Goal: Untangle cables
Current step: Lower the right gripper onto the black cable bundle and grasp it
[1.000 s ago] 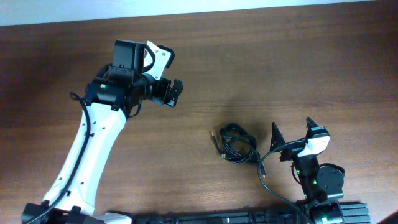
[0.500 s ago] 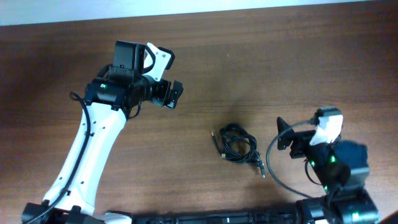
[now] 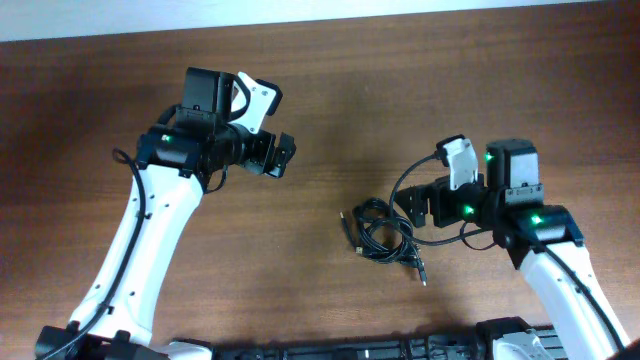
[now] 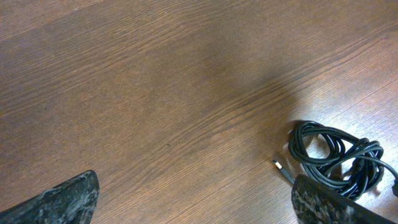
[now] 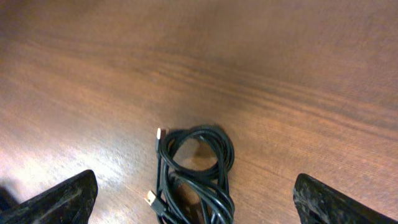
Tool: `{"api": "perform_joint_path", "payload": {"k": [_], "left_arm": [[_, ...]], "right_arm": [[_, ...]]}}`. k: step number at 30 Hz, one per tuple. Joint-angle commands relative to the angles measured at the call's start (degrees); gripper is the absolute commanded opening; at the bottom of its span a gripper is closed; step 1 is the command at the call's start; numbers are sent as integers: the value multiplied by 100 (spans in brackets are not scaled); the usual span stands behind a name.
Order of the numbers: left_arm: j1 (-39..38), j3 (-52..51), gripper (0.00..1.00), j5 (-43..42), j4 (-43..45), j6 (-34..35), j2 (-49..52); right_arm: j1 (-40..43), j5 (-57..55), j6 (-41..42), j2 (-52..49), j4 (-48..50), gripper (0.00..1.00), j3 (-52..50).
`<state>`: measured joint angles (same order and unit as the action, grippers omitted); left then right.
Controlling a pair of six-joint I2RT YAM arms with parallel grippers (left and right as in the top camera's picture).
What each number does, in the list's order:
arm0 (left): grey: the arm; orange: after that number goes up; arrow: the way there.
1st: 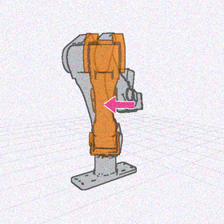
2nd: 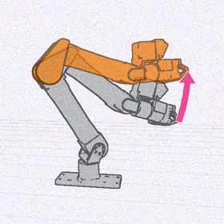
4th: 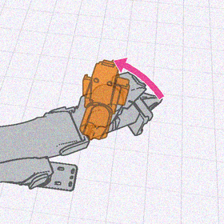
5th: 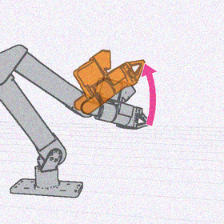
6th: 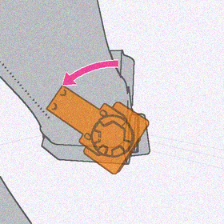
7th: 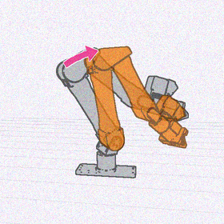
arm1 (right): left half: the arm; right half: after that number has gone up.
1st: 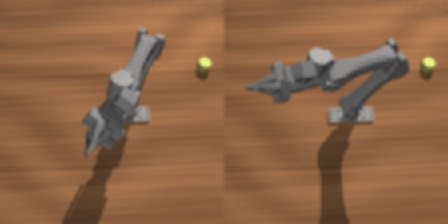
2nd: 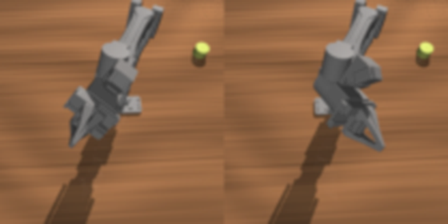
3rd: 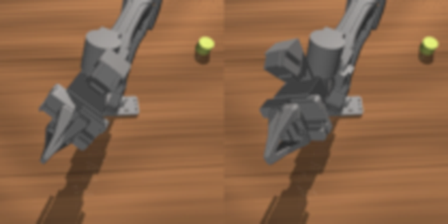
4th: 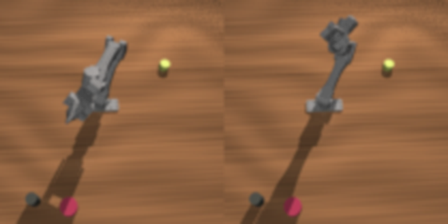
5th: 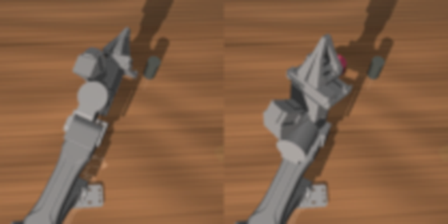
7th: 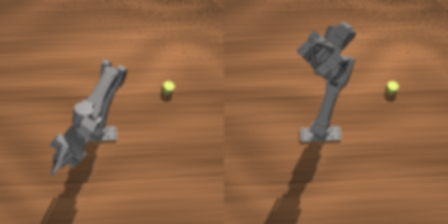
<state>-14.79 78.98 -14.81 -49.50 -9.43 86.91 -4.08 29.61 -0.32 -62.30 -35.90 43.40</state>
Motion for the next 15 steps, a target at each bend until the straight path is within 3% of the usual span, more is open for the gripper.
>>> {"api": "perform_joint_path", "payload": {"k": [1,6,12,15], "left_arm": [[-24,98,99,-42,13,-35,42],[-24,98,99,-46,81,-37,42],[-24,98,99,-44,68,-35,42],[-24,94,99,-44,59,-35,42]], "right_arm": [[-37,129,-695,-297,-442,100,98],[-37,127,-1331,-409,-1115,96,98],[-42,155,-1746,-461,-1169,84,57],[-42,221,-1926,-765,-1130,84,9]]}}
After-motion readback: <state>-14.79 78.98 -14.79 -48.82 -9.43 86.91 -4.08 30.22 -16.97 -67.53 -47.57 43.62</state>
